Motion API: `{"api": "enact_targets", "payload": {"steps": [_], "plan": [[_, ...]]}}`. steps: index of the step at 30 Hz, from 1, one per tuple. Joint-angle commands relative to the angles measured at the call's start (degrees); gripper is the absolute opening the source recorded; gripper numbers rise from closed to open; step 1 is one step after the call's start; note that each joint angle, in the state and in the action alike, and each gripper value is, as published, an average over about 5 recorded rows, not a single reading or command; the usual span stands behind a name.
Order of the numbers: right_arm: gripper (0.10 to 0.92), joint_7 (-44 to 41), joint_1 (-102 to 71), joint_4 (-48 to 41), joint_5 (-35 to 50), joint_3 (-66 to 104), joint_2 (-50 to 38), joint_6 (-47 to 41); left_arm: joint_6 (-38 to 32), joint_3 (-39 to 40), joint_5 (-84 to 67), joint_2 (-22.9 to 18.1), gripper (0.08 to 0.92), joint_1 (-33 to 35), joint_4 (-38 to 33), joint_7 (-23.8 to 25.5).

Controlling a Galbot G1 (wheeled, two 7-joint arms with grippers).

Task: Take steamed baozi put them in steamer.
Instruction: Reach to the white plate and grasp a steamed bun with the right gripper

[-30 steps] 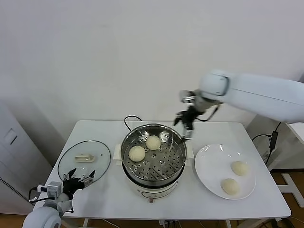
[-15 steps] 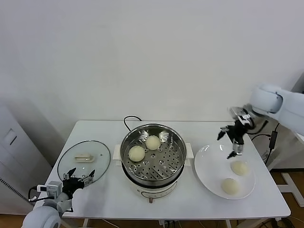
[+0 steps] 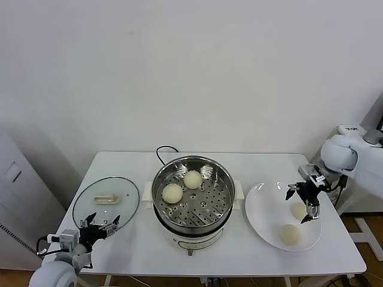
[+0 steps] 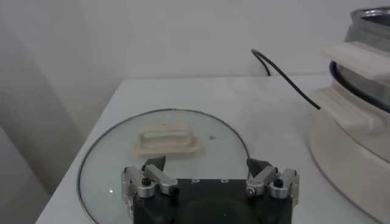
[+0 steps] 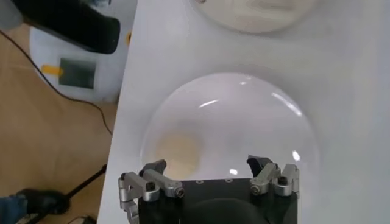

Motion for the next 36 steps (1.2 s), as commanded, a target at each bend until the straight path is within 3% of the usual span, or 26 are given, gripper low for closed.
{"api": "enact_targets", "payload": {"steps": [1, 18, 36], "plan": [[0.823, 2.3, -12.4, -1.2, -4.1, 7.4, -0.9, 1.4, 0.0, 0.1, 0.1, 0.0, 0.823, 0.1, 0.1, 0.0], [0.811, 4.1, -20.7, -4.2, -6.5, 15.2, 1.3, 0.7, 0.0, 0.2, 0.4, -0.2, 0.823, 0.3, 0.3, 0.0], [0.485, 2.5, -22.1, -4.3, -7.2, 17.5, 1.7, 0.0, 0.0, 0.3, 1.0, -0.3, 0.823, 0.3, 0.7, 0.0]]}}
